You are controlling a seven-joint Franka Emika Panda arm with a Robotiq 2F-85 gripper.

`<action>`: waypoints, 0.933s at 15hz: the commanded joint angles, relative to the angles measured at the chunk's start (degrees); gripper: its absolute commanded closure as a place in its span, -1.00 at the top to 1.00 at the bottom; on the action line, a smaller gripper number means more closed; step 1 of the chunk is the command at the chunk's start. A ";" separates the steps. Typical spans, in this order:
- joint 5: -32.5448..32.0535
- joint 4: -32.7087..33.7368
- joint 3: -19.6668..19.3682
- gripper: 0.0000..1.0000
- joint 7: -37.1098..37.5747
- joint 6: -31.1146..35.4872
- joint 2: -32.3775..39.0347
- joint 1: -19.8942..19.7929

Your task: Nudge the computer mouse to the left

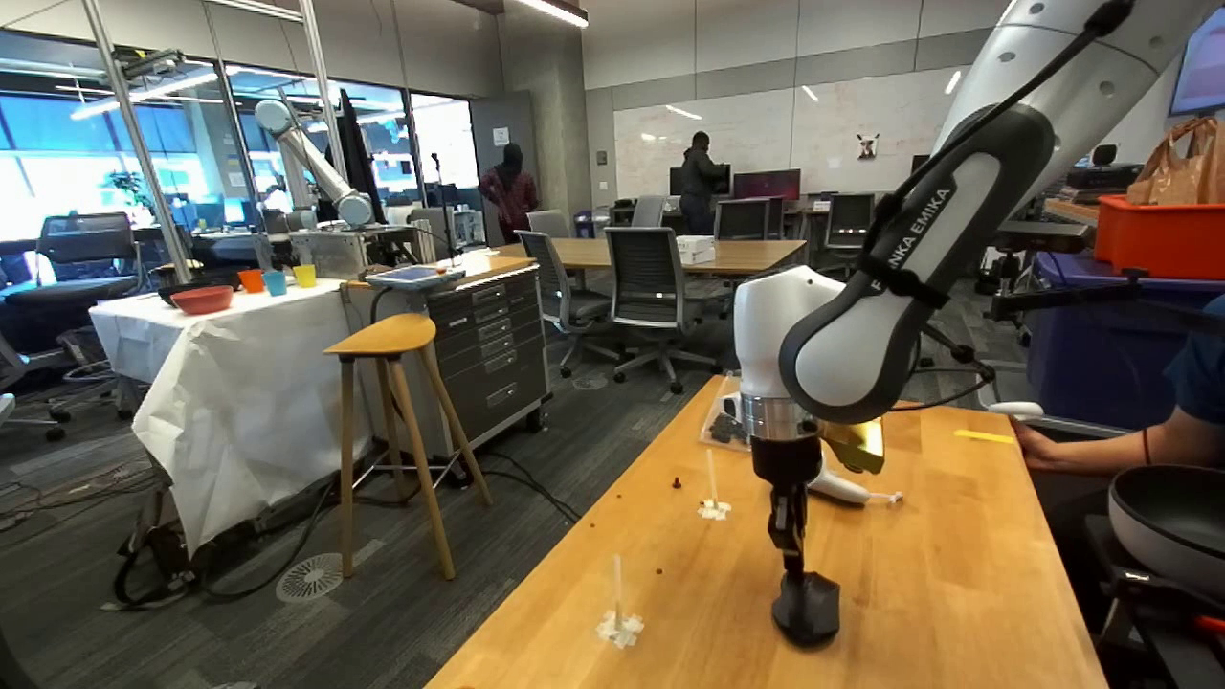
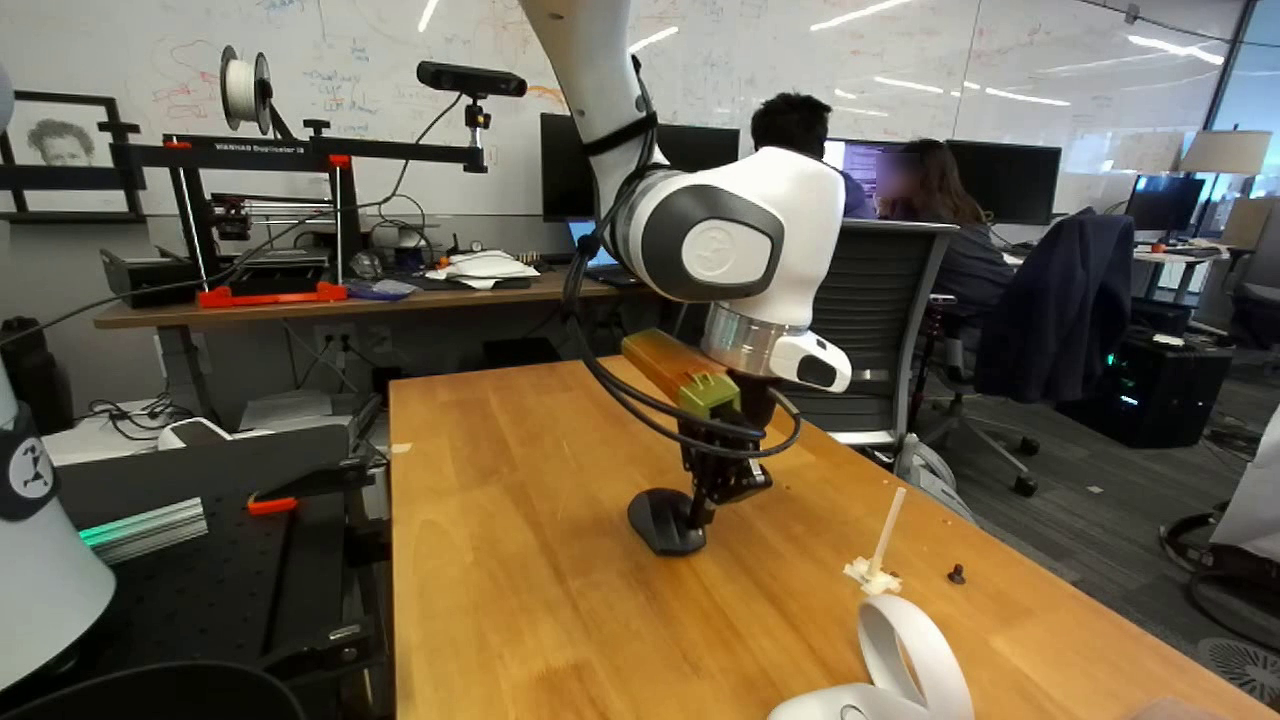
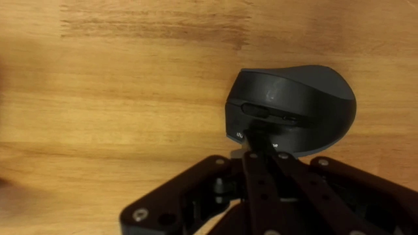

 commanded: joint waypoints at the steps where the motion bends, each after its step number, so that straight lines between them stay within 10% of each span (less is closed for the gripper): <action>1: 2.14 -1.59 1.02 -0.91 -1.84 0.31 -1.83 -1.17; 14: -8.42 2.38 -1.10 -0.89 -3.73 -4.46 -16.45 2.93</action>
